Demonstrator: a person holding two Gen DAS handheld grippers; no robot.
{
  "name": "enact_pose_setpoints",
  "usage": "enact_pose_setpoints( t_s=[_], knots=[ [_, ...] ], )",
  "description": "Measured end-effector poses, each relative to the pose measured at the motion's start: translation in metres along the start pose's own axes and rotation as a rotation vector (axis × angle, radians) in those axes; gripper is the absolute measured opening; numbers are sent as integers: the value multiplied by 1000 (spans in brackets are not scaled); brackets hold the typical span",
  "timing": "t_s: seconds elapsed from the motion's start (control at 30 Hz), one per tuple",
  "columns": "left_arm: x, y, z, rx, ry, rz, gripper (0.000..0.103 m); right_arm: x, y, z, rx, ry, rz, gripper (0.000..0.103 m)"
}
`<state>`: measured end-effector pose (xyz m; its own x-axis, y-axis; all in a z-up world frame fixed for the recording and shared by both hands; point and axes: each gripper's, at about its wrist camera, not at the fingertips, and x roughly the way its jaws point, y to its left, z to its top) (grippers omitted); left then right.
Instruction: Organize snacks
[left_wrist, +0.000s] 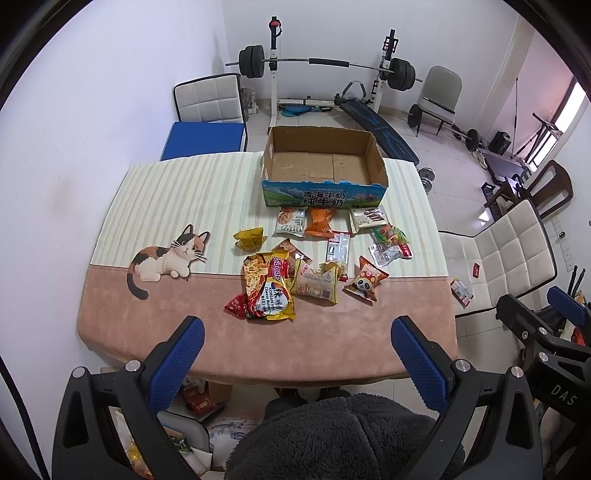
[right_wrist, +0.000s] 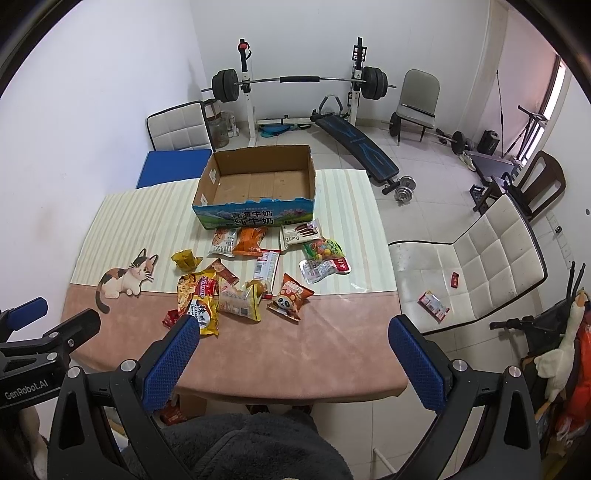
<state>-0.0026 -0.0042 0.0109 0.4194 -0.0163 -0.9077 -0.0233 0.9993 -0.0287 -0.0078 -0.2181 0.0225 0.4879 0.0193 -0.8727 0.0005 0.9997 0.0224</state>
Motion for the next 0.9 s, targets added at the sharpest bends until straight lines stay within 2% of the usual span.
enact_pose_setpoints(
  t_s=[0.9],
  knots=[
    [-3,2,6,-7,-22,-3,103,-9,-7,13,-5,-11,-1,103]
  ],
)
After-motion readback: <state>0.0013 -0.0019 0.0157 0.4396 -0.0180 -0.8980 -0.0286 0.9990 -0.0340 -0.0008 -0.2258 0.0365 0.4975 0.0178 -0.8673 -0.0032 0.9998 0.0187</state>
